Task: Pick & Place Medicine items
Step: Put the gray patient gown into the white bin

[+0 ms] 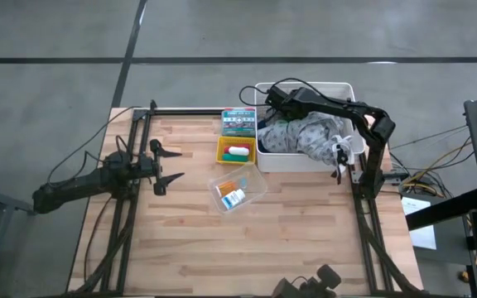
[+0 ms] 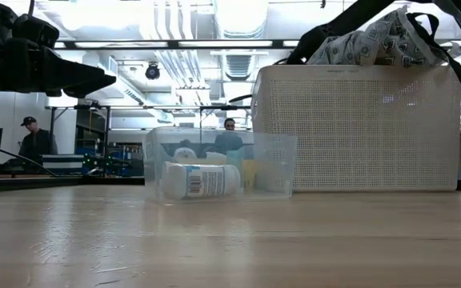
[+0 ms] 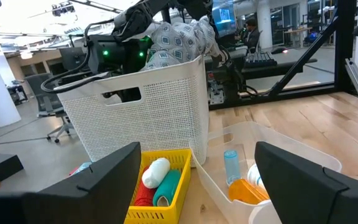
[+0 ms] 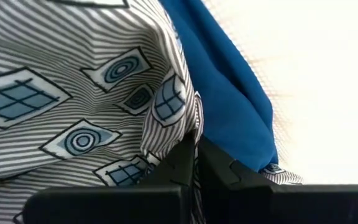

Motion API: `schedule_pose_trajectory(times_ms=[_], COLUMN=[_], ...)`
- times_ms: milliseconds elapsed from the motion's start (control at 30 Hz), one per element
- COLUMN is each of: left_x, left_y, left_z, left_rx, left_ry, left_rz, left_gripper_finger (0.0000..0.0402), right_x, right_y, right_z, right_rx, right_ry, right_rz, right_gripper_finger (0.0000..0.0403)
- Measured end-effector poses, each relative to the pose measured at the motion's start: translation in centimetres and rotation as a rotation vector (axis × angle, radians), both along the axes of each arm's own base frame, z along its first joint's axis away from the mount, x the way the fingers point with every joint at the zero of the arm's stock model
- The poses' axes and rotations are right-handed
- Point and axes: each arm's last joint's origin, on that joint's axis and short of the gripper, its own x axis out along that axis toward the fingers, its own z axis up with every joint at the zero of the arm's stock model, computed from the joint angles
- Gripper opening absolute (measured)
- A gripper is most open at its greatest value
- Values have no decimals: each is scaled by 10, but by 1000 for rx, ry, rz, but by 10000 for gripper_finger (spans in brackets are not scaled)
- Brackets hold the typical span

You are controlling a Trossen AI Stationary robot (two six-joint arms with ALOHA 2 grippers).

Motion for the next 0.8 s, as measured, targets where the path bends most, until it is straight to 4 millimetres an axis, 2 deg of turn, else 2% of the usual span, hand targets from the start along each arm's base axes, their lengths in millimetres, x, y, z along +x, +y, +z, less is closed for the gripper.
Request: schedule_pose_trajectory(times_ms=[667,800], left_x=[0,0], left_y=[0,0], left_z=[0,0], left_rx=[0,0], left_ry=[0,0], left_rz=[0,0], left_gripper_finger=[320,320], right_x=[2,2], right_y=[2,2], right_z=[0,1], right_rx=[11,-21], right_ry=[-34,-67], right_rz=[-28,-102], right_gripper_finger=[9,9])
